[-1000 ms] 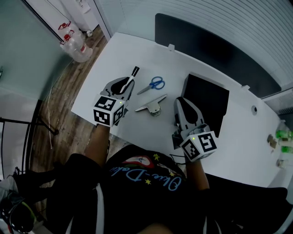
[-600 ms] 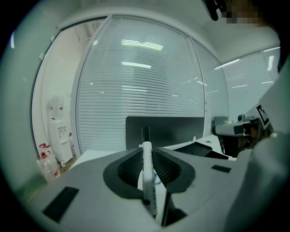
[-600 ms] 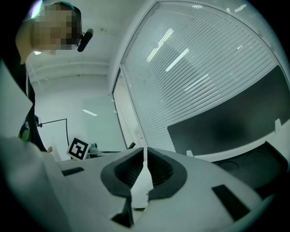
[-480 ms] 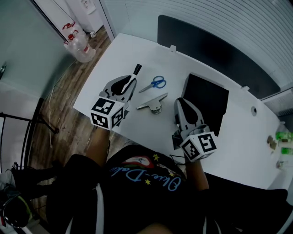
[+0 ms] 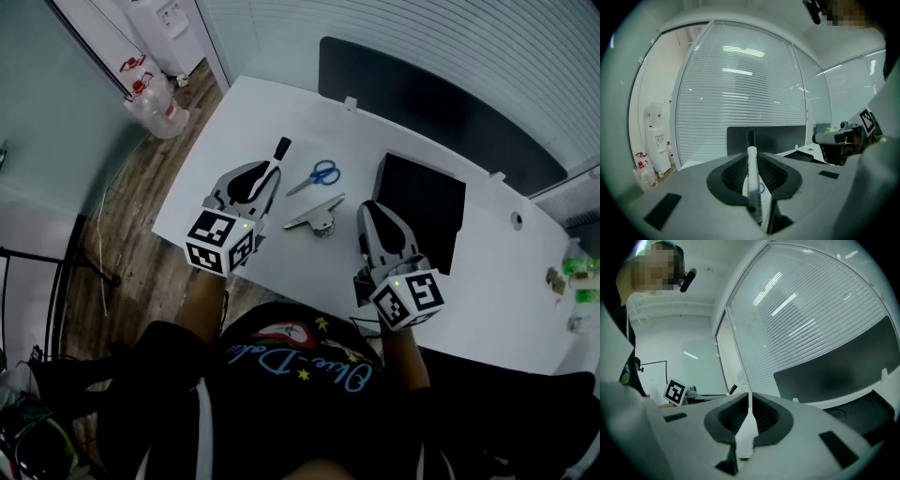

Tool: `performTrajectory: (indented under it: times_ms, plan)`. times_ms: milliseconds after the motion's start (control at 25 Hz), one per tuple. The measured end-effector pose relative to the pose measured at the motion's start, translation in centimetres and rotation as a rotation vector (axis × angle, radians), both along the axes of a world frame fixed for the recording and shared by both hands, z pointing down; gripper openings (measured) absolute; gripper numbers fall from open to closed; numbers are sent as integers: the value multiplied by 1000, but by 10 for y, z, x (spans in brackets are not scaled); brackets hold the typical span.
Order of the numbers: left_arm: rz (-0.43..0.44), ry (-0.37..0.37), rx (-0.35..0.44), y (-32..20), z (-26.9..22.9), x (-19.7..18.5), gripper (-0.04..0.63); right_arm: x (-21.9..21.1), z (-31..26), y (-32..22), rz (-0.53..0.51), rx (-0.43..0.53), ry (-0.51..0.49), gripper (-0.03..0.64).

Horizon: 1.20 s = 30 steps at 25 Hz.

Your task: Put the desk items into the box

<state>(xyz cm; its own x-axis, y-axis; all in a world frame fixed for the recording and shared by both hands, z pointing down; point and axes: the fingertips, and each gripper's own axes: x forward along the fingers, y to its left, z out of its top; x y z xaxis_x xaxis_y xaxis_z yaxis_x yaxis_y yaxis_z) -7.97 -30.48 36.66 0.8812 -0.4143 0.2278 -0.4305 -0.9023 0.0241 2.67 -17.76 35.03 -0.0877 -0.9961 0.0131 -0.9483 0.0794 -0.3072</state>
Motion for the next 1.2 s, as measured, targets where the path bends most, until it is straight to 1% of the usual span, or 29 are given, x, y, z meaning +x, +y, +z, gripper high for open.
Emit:
performTrajectory:
  times_ms: [200, 360, 760, 1200]
  plan:
    - [39, 7, 40, -1, -16, -1, 74, -7, -10, -8, 22, 6, 3, 21]
    - [54, 43, 23, 0, -24, -6, 74, -10, -12, -9, 42, 1, 4, 21]
    - [96, 61, 28, 0, -32, -10, 74, -18, -19, -7, 79, -4, 26, 21]
    - [187, 83, 5, 1, -32, 3, 75, -15, -21, 3, 177, -15, 39, 21]
